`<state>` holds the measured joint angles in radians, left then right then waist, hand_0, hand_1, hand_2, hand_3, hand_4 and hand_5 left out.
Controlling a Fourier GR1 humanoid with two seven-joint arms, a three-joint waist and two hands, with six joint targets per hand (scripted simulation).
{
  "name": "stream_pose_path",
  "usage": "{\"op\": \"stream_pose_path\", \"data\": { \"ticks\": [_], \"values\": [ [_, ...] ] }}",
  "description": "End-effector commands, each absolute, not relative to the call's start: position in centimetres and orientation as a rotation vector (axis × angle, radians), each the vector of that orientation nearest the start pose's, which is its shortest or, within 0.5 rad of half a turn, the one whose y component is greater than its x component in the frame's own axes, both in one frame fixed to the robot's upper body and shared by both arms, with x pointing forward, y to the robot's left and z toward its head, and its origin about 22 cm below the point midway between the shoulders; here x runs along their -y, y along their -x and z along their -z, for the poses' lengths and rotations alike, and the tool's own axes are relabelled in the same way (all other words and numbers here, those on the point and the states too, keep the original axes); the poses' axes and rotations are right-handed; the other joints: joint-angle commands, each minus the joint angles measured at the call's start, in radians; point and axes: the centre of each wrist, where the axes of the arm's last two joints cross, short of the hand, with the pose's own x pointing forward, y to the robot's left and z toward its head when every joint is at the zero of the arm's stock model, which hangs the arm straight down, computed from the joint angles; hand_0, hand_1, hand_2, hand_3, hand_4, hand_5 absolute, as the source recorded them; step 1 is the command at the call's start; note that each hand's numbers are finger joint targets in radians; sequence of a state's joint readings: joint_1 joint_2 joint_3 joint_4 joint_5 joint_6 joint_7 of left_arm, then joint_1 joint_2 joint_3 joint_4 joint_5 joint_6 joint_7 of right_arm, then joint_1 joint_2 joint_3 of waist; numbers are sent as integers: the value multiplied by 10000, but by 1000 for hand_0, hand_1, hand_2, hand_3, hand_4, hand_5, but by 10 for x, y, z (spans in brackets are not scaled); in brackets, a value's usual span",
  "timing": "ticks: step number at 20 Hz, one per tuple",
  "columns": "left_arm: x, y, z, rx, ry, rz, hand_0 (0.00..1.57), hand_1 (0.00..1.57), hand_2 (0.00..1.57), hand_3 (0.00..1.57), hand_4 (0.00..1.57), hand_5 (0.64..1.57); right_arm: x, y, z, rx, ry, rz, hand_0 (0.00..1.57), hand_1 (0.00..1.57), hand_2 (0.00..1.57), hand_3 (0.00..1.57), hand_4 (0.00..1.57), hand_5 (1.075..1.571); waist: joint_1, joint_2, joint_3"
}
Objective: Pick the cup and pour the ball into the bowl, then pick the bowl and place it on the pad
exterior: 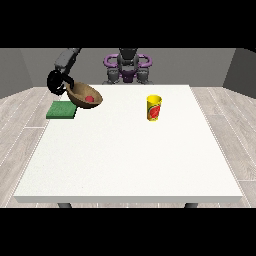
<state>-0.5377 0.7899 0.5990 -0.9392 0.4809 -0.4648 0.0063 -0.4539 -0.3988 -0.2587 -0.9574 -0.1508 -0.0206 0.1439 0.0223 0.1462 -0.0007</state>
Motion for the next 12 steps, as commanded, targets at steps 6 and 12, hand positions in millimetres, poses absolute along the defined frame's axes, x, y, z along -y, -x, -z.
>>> {"op": "stream_pose_path", "data": {
  "ticks": [6,12],
  "values": [
    [-518,-298,-204,20169,-1832,-1069,0,0,0,0,701,1557,415,-356,-92,15032,2958,1559,1571,1571,1571,1571,984,1571,-28,1586,13],
    [-500,-301,-253,21404,-1543,-882,0,0,0,0,672,1561,459,-345,-83,15980,3483,2294,1571,1571,1571,180,982,1570,342,2984,39]
  ]
}}
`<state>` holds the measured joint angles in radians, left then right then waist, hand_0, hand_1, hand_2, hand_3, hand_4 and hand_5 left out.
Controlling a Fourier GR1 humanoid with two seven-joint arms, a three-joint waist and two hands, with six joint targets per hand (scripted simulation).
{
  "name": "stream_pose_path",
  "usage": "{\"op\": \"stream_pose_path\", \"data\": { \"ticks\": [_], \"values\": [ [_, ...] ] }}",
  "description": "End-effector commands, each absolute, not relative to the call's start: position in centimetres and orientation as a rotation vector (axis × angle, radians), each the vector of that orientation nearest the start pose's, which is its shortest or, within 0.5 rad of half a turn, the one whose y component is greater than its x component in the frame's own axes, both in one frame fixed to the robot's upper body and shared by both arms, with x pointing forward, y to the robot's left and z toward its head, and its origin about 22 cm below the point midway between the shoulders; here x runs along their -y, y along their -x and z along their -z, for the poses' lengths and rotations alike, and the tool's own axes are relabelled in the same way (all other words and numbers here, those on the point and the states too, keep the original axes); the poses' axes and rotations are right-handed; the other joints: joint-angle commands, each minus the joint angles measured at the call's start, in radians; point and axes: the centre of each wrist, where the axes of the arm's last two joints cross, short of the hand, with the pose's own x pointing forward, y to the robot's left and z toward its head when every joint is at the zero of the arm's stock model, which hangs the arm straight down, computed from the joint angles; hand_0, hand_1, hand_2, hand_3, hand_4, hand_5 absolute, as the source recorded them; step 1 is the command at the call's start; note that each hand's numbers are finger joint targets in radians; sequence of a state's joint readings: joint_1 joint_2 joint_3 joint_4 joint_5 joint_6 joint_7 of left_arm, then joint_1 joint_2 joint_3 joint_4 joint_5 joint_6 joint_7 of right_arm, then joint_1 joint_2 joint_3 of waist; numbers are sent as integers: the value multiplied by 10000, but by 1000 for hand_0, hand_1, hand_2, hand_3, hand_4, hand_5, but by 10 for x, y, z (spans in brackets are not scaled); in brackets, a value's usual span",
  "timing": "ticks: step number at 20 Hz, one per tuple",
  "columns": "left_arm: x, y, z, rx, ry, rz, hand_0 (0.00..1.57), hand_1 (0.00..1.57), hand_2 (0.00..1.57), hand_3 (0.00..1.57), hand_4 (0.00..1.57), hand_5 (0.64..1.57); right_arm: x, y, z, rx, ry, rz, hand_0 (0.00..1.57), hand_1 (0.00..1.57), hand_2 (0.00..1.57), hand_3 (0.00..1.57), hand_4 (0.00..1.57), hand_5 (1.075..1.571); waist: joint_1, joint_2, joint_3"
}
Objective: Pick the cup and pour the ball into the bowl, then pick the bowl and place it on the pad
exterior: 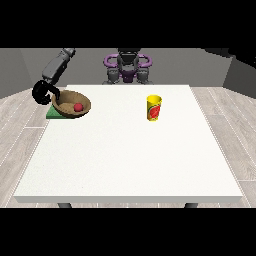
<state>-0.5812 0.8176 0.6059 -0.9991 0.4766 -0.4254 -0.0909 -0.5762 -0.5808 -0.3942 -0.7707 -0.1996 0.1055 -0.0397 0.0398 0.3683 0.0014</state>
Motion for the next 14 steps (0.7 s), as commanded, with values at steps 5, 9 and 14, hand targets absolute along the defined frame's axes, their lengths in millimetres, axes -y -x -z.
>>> {"op": "stream_pose_path", "data": {
  "ticks": [5,9,14],
  "values": [
    [-505,-277,-264,21822,-1730,-1076,0,0,0,0,698,1559,520,-307,-93,16305,3857,2327,1571,1571,1571,0,971,1570,92,946,31],
    [-488,-276,-257,21781,-1311,-676,0,0,0,0,693,1556,524,-311,-101,16137,4331,2130,1571,1571,1571,0,984,1571,306,907,18],
    [-494,-269,-256,22122,-1514,-851,0,0,0,0,696,1555,523,-318,-107,16100,3980,2198,1571,1571,1571,93,976,1570,454,1086,0]
  ]
}}
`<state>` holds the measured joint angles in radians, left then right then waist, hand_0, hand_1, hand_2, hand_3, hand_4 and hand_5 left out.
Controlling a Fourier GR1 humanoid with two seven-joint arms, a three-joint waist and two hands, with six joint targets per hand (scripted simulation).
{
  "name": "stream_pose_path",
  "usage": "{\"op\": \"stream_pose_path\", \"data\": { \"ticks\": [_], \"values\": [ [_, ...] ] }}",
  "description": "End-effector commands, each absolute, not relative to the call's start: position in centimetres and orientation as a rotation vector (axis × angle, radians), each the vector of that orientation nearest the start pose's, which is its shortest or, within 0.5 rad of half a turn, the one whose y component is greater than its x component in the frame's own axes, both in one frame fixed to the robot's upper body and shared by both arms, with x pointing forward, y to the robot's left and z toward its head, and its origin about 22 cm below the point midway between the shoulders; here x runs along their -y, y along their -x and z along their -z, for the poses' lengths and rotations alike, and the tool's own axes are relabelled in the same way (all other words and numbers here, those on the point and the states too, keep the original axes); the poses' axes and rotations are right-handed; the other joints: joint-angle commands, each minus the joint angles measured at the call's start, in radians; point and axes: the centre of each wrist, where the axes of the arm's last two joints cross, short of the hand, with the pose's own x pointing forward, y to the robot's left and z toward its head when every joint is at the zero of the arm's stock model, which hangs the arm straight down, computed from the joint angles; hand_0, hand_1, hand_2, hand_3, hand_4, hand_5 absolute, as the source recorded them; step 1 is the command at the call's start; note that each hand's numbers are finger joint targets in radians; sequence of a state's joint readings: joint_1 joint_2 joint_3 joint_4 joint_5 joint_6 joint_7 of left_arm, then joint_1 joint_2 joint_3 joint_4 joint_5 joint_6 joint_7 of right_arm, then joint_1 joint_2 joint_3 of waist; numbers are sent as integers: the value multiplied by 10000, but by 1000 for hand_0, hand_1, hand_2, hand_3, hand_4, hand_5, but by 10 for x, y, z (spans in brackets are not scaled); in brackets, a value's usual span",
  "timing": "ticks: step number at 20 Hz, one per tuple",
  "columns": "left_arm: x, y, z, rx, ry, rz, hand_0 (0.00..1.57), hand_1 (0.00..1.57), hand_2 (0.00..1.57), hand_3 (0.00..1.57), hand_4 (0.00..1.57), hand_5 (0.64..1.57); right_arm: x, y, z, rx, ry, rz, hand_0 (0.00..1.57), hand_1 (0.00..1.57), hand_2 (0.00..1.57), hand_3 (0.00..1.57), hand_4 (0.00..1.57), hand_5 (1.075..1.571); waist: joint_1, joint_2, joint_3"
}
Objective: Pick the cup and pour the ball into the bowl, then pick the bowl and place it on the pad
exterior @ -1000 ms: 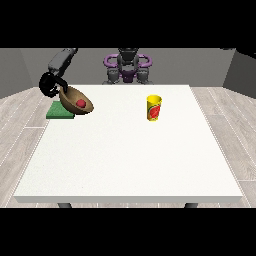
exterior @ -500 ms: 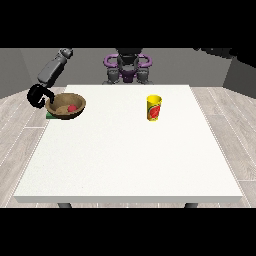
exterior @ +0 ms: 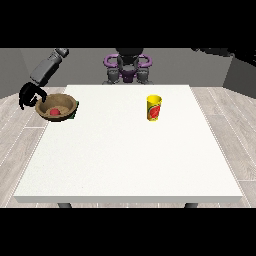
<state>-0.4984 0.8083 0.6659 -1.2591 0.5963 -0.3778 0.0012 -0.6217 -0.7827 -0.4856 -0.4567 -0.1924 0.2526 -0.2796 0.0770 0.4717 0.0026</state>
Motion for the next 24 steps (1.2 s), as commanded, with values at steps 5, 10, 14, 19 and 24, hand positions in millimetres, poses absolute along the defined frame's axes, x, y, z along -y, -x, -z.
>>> {"op": "stream_pose_path", "data": {
  "ticks": [5,10,14,19,24],
  "values": [
    [-494,-266,-257,21266,-1193,-945,0,0,0,0,683,1557,515,-314,-76,14949,4042,1782,1571,1571,1571,922,1006,1562,84,-786,-12],
    [-496,-275,-241,20438,-1477,-1220,0,0,0,0,670,1554,495,-319,-52,13994,3826,1323,1571,1571,1571,1209,957,1566,-204,-1589,-17],
    [-512,-272,-237,20206,-1664,-1010,0,0,0,0,657,1541,488,-328,-52,13373,1990,3064,1571,1571,1571,1334,826,1539,-288,-1773,-25],
    [-527,-267,-261,20722,-1852,-1320,0,0,0,0,640,1542,504,-325,-80,13474,4229,2380,0,0,0,0,0,1514,-269,-1354,-25],
    [-461,-292,-237,20132,532,-824,0,0,0,0,983,1570,528,-308,-86,12551,4168,2730,0,0,0,0,0,1471,-181,-2622,13]
  ]
}}
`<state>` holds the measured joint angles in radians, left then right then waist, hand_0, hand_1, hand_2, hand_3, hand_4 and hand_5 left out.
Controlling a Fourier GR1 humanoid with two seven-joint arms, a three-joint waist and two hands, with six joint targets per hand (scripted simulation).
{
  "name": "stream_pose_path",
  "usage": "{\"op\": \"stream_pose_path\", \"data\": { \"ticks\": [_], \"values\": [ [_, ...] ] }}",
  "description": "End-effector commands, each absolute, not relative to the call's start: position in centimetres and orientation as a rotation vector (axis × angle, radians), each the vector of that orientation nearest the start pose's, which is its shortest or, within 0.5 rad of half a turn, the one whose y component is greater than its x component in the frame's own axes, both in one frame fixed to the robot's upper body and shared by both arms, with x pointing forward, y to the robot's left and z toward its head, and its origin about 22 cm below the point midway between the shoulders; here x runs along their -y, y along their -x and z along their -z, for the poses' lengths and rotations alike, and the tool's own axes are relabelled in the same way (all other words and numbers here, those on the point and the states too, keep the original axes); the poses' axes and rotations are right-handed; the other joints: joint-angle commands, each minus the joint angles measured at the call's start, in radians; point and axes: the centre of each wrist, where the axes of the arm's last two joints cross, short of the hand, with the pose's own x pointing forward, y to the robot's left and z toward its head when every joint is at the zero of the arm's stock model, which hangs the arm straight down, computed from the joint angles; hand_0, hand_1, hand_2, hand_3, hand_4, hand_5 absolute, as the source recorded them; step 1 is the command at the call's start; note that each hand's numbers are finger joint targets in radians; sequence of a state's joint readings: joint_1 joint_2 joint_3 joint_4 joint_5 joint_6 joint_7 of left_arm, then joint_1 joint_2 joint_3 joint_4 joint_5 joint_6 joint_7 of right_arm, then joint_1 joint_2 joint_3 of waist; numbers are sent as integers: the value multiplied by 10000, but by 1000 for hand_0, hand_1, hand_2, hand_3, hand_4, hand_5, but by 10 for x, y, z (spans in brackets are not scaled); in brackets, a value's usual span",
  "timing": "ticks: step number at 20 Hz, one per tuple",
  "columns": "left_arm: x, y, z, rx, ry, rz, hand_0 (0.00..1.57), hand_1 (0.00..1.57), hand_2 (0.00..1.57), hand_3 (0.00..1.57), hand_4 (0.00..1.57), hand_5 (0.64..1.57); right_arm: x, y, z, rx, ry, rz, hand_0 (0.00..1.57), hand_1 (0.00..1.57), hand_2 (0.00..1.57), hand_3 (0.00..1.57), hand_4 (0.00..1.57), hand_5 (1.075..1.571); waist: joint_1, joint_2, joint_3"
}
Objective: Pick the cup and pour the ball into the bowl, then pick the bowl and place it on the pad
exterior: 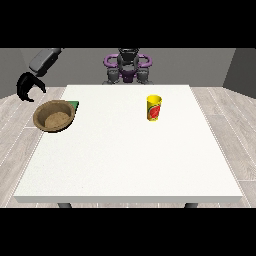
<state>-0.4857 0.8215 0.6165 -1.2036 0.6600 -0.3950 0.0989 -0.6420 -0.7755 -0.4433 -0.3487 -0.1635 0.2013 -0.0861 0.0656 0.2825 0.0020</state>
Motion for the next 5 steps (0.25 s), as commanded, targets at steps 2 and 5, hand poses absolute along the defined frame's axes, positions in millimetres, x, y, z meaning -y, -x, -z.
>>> {"op": "stream_pose_path", "data": {
  "ticks": [2,5],
  "values": [
    [-460,-295,-206,18984,305,-911,0,0,0,0,983,1570,526,-316,-102,12646,4127,2409,0,0,0,0,0,1416,-63,-2006,-17],
    [-464,-302,-191,17473,-167,-1208,0,0,0,0,983,1570,481,-356,-111,13880,2913,1289,0,0,0,0,701,1219,-708,-3312,-48]
  ]
}}
